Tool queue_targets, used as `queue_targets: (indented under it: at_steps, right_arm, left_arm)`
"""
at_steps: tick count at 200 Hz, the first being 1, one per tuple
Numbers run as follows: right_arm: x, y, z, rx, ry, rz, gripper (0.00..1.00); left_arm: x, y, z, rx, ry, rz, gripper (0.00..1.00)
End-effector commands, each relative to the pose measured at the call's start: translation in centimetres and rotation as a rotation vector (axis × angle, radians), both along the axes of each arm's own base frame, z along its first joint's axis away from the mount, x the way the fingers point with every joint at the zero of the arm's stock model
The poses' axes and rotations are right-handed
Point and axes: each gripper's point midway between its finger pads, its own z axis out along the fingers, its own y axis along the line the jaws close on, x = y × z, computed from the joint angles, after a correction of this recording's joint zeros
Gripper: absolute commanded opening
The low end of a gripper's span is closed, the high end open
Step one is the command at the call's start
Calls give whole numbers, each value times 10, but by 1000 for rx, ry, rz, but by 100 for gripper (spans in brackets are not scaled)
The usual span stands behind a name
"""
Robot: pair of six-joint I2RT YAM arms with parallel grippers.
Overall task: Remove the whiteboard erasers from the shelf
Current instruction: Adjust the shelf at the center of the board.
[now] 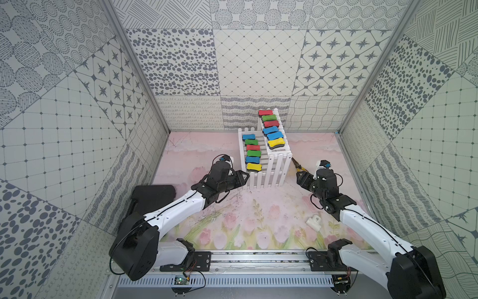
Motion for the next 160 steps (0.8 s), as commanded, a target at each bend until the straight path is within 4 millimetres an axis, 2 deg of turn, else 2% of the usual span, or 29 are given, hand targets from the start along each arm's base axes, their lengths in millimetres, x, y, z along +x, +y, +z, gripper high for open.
queue_targets:
  at_steps: [1, 22, 35, 83, 99, 116, 138, 160]
  right_arm:
    - [5, 2, 23, 20, -62, -7, 70]
    - [5, 2, 25, 18, -69, -6, 70]
    - [4, 1, 26, 15, -71, -7, 70]
    - [2, 0, 30, 12, -79, -4, 70]
    - [2, 0, 31, 16, -81, -1, 70]
    - [2, 1, 32, 22, -82, 0, 70]
    - [0, 1, 33, 27, -83, 1, 71]
    - [-2, 0, 35, 29, -89, -2, 71]
  left_arm:
    - [2, -18, 6, -25, -41, -36, 46]
    - [1, -35, 9, -42, -44, -80, 44]
    - [0, -35, 15, -21, -55, -75, 43]
    - [1, 4, 48, 111, -171, 40, 46]
    - [12, 14, 53, 142, -173, 63, 49]
    - [34, 20, 56, 105, -157, 54, 52]
    - [60, 15, 53, 85, -132, -7, 51]
    - [70, 2, 43, 76, -110, -60, 49]
